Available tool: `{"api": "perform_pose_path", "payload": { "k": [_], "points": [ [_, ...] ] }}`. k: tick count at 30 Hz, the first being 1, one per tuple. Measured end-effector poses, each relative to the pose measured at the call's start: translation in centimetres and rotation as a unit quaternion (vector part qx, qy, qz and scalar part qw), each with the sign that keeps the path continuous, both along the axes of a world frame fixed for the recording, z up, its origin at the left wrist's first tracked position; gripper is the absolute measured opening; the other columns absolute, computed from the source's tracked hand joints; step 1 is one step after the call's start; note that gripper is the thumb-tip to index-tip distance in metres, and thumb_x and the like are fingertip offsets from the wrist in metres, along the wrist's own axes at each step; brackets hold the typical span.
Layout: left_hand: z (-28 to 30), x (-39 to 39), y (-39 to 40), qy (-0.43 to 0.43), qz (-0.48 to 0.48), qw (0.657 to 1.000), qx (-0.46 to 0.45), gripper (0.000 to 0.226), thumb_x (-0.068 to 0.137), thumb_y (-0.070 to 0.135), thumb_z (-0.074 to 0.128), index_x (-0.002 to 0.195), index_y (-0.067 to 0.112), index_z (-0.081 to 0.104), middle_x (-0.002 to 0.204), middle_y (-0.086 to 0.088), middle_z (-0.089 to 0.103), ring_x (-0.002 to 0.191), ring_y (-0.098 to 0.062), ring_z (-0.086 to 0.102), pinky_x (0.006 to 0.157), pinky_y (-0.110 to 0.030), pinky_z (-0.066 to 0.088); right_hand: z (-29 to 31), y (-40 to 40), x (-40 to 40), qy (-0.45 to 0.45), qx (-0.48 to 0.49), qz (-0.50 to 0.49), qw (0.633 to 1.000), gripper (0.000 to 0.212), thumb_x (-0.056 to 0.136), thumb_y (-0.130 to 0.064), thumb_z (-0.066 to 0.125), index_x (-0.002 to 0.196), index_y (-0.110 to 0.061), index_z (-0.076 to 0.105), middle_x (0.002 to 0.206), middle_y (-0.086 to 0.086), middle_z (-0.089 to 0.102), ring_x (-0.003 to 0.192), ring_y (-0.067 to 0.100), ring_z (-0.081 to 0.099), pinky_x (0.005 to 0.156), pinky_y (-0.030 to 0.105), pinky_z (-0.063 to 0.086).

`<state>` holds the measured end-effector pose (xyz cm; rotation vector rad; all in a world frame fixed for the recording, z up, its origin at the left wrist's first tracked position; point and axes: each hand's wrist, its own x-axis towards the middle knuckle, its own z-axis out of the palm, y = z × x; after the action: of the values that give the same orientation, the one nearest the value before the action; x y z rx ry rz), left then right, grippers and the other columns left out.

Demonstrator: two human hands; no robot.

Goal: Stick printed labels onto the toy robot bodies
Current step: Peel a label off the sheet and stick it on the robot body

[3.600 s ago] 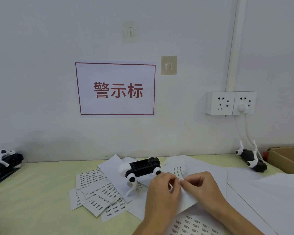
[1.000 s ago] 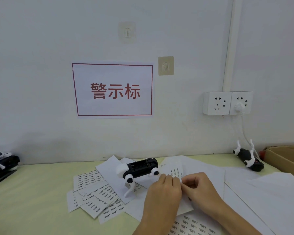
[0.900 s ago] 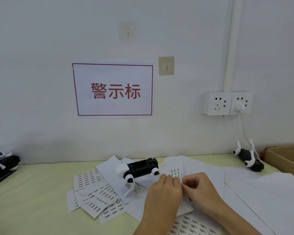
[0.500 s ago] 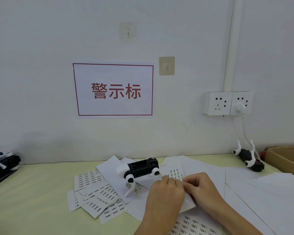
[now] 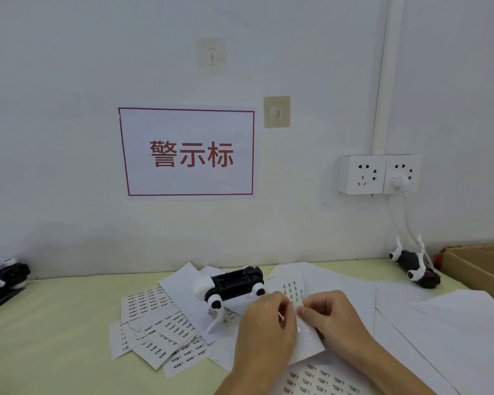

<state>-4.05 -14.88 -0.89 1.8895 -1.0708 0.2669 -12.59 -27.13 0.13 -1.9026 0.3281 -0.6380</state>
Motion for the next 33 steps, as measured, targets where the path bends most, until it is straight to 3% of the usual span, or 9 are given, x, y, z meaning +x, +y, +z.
{"api": "perform_pose_path", "payload": {
  "k": [5, 9, 14, 18, 21, 24, 28, 33],
  "points": [
    [0.3, 0.1, 0.1, 0.044, -0.038, 0.998, -0.013, 0.014, 0.096, 0.026, 0.057, 0.084, 0.022, 0.065, 0.077, 0.013, 0.063, 0.076, -0.005, 0.059, 0.068, -0.023, 0.05, 0.0, 0.1, 0.0, 0.001, -0.009, -0.009, 1.0, 0.031, 0.092, -0.002, 0.063, 0.061, -0.001, 0.066, 0.054, 0.004, 0.056, 0.052, 0.01, 0.048, 0.053, 0.02, 0.036],
    [0.1, 0.2, -0.1, 0.033, -0.048, 0.998, 0.006, 0.017, 0.097, 0.034, 0.054, 0.089, 0.024, 0.065, 0.086, 0.014, 0.062, 0.082, -0.003, 0.057, 0.072, -0.022, 0.048, -0.2, -0.1, 0.1, 0.0, -0.009, -0.017, 1.0, 0.027, 0.09, -0.002, 0.063, 0.067, 0.012, 0.06, 0.058, 0.014, 0.048, 0.057, 0.018, 0.041, 0.056, 0.029, 0.031],
    [0.4, 0.5, -0.1, 0.082, -0.049, 0.995, -0.005, 0.014, 0.097, 0.023, 0.061, 0.085, 0.024, 0.069, 0.081, 0.013, 0.066, 0.081, -0.002, 0.059, 0.07, -0.015, 0.046, -0.1, -0.1, 0.0, 0.008, -0.002, -0.018, 1.0, 0.041, 0.09, 0.0, 0.064, 0.051, -0.009, 0.053, 0.053, 0.005, 0.042, 0.053, 0.016, 0.038, 0.052, 0.023, 0.03],
    [0.3, 0.6, -0.1, 0.124, -0.038, 0.991, -0.019, 0.029, 0.095, 0.018, 0.064, 0.073, 0.036, 0.061, 0.074, 0.012, 0.066, 0.08, 0.001, 0.061, 0.068, -0.011, 0.045, -0.3, -0.2, 0.1, 0.005, -0.004, -0.006, 1.0, 0.032, 0.089, 0.001, 0.063, 0.063, 0.011, 0.048, 0.058, 0.012, 0.039, 0.057, 0.019, 0.037, 0.056, 0.03, 0.029],
    [0.2, 0.8, -0.1, 0.145, -0.008, 0.989, -0.038, 0.027, 0.095, 0.016, 0.064, 0.073, 0.032, 0.063, 0.072, 0.01, 0.067, 0.078, 0.002, 0.061, 0.066, -0.011, 0.045, -0.3, -0.2, 0.1, 0.003, -0.005, -0.013, 1.0, 0.027, 0.089, 0.002, 0.062, 0.069, 0.017, 0.051, 0.061, 0.014, 0.044, 0.059, 0.02, 0.04, 0.059, 0.031, 0.03],
    [0.3, 1.2, 0.0, 0.2, 0.017, 0.976, -0.09, 0.026, 0.096, 0.014, 0.064, 0.073, 0.028, 0.066, 0.069, 0.008, 0.069, 0.072, -0.001, 0.065, 0.062, -0.014, 0.049, -0.1, 0.0, 0.0, 0.008, -0.014, -0.048, 0.999, 0.027, 0.088, 0.003, 0.061, 0.064, 0.012, 0.05, 0.06, 0.012, 0.045, 0.059, 0.018, 0.042, 0.06, 0.029, 0.032],
    [0.4, 1.6, 0.1, 0.258, 0.022, 0.957, -0.13, 0.023, 0.096, 0.014, 0.064, 0.076, 0.025, 0.07, 0.071, 0.01, 0.071, 0.068, -0.008, 0.067, 0.065, -0.032, 0.058, 0.1, 0.2, 0.0, 0.001, -0.02, -0.112, 0.993, 0.04, 0.087, 0.005, 0.057, 0.057, -0.001, 0.032, 0.058, 0.008, 0.032, 0.058, 0.017, 0.031, 0.059, 0.03, 0.024],
    [0.4, 1.4, 0.3, 0.258, 0.016, 0.953, -0.158, 0.023, 0.096, 0.014, 0.064, 0.076, 0.024, 0.07, 0.069, 0.004, 0.07, 0.067, -0.012, 0.066, 0.061, -0.031, 0.055, 0.1, 0.2, 0.3, 0.008, -0.047, -0.171, 0.984, 0.045, 0.085, 0.002, 0.056, 0.054, -0.016, 0.028, 0.053, 0.001, 0.025, 0.055, 0.014, 0.022, 0.054, 0.028, 0.017]
  ]
}}
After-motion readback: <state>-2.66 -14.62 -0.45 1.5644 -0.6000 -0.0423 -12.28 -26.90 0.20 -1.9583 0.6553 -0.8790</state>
